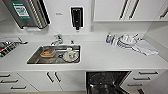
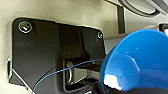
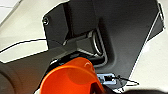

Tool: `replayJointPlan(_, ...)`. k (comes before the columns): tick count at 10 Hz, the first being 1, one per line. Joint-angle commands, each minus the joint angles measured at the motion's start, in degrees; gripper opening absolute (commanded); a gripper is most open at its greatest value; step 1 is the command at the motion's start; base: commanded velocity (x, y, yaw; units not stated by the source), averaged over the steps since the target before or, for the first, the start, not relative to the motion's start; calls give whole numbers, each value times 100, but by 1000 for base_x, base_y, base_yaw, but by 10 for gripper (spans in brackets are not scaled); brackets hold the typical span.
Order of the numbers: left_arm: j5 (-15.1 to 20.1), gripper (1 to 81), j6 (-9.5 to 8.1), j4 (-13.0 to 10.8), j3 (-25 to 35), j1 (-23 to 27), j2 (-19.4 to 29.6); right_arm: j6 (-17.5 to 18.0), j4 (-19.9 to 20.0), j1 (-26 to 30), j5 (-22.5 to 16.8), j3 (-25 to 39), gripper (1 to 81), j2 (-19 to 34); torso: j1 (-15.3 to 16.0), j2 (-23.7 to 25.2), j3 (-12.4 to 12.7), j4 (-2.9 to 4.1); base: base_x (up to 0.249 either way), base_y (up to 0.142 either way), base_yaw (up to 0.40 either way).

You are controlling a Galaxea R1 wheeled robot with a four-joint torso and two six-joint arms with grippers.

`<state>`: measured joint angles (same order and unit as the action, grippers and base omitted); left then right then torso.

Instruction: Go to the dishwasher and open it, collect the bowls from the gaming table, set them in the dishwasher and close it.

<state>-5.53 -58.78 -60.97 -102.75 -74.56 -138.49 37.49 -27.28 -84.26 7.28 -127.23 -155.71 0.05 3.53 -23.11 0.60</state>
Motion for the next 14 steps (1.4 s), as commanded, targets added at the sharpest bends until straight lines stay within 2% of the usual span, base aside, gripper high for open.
replayJointPlan(1, 1134, 10, -125, 6, 1898, 1342, 856, -4, -102, 88, -262, 138, 10, 108, 0, 0, -512, 0, 0, 0, 0)
replayJointPlan(2, 1142, 10, -194, 6, 2126, 1579, 1041, -4, -102, 80, -262, 147, 10, 108, 0, 0, -1207, 0, 0, 0, 0)
replayJointPlan(3, 1151, 10, -204, 6, 2399, 1807, 1260, -4, -102, 88, -262, 138, 10, 108, 2, -2, -859, 0, 0, 0, 0)
replayJointPlan(4, 1325, 10, -212, 14, 2706, 2044, 1445, -13, -102, 89, -262, 147, 10, 108, 2, -5, -533, 0, 0, 0, 0)
replayJointPlan(5, 1755, 10, -213, 15, 3005, 2264, 1551, -4, -110, 98, -262, 147, 10, 108, 5, -7, -655, 0, 0, 0, 0)
replayJointPlan(7, 2144, 10, -247, 67, 3252, 2712, 1648, -4, -102, 98, -262, 130, 10, 108, 6, -9, -725, 0, 0, 0, 0)
replayJointPlan(8, 2319, 10, -379, 137, 3375, 3037, 1675, -4, -102, 98, -262, 138, 10, 125, 6, -9, -714, 0, 0, 0, 0)
replayJointPlan(9, 2661, 10, -467, 259, 3411, 3450, 1630, -4, -102, 98, -262, 147, 10, 134, 6, -9, -712, 0, 0, 0, 0)
replayJointPlan(10, 2942, 10, -467, 479, 3507, 3828, 1561, -4, -102, 98, -262, 156, 10, 134, 6, -11, -714, 0, 0, 0, 0)
replayJointPlan(12, 3304, 10, -467, 770, 3596, 4417, 1324, -4, -102, 98, -210, 147, 10, 134, 6, -11, -1088, 0, 0, 0, 0)
replayJointPlan(14, 3857, 10, -467, 964, 3648, 4875, 981, -4, -102, 98, -183, 156, 10, 143, 6, -11, -1383, 0, 0, 0, 0)
